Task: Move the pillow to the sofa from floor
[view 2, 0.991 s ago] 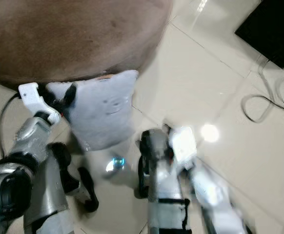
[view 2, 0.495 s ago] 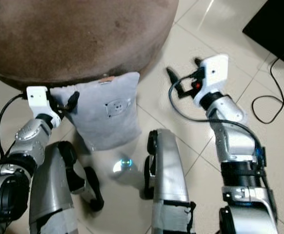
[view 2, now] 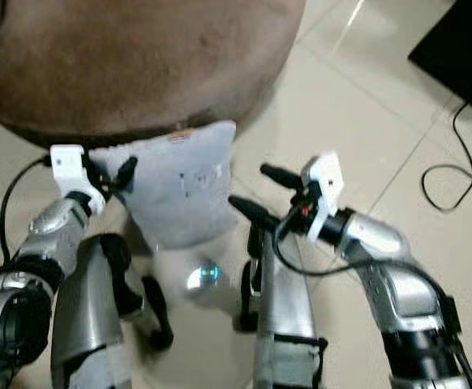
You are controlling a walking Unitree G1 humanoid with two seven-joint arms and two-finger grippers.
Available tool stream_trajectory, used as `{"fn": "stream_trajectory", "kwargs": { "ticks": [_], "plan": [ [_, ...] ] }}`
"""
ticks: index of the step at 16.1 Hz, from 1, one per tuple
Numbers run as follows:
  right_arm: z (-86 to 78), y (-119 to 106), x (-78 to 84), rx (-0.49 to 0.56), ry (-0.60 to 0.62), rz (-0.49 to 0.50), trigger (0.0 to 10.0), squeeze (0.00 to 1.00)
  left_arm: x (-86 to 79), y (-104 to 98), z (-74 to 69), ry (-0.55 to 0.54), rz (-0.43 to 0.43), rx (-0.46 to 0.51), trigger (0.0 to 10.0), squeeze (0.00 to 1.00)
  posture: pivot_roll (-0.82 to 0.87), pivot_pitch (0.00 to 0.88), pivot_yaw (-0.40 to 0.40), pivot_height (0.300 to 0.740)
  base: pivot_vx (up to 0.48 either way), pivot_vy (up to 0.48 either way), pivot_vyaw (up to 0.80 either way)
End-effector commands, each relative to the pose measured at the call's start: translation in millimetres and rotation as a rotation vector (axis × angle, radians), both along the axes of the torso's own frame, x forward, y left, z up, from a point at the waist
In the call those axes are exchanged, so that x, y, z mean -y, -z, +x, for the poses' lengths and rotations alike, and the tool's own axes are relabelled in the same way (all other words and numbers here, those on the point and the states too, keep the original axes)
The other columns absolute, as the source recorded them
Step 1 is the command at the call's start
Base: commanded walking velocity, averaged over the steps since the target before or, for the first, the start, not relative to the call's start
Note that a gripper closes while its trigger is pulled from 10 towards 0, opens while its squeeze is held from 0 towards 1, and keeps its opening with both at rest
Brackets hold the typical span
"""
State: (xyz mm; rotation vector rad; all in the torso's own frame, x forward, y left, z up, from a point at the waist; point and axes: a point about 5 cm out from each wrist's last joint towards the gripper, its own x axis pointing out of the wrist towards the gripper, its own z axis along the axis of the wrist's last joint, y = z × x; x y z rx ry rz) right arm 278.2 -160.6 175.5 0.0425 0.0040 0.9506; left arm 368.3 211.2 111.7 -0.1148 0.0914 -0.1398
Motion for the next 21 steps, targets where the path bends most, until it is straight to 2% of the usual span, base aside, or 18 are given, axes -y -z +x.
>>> {"fn": "stream_trajectory", "kwargs": {
  "ticks": [1,3,8,12,18,19,21],
  "plan": [
    [-12.0,4,-0.3,-0.026,-0.031,0.006,10.0,0.00,4.2,20,-9.1,0.028,-0.009,-0.076,10.0,0.00,-0.30,0.439,-0.061,0.496,0.000,0.000,0.00],
    [-25.3,10,-3.4,-0.046,-0.033,-0.005,10.0,0.00,7.7,21,-9.1,0.040,-0.029,-0.085,10.0,0.00,-0.31,0.439,-0.063,0.496,0.000,0.000,0.00],
    [-33.4,0,-4.2,-0.045,-0.037,-0.005,10.0,0.00,5.8,18,-7.8,0.045,-0.033,-0.070,10.0,0.00,-0.34,0.456,-0.069,0.496,0.000,0.000,0.00],
    [-35.7,0,-6.8,-0.053,-0.033,-0.007,10.0,0.00,4.1,18,-8.1,0.044,-0.034,-0.070,10.0,0.00,-0.33,0.441,-0.061,0.496,0.000,0.000,0.00],
    [-26.7,1,-9.3,-0.063,-0.026,-0.008,10.0,0.00,4.0,16,-6.3,0.038,-0.034,-0.079,10.0,0.00,-0.33,0.437,-0.062,0.496,0.000,0.000,0.00],
    [-44.0,12,-11.5,-0.086,-0.037,-0.024,10.0,0.00,8.3,23,-8.7,0.045,0.012,-0.116,0.0,0.00,-0.32,0.434,-0.053,0.496,0.000,0.000,0.00],
    [-45.4,13,-10.8,-0.084,-0.034,-0.029,10.0,0.00,8.8,23,-8.4,0.051,0.013,-0.116,0.0,0.00,-0.32,0.433,-0.050,0.496,0.000,0.000,0.00]
  ]
}}
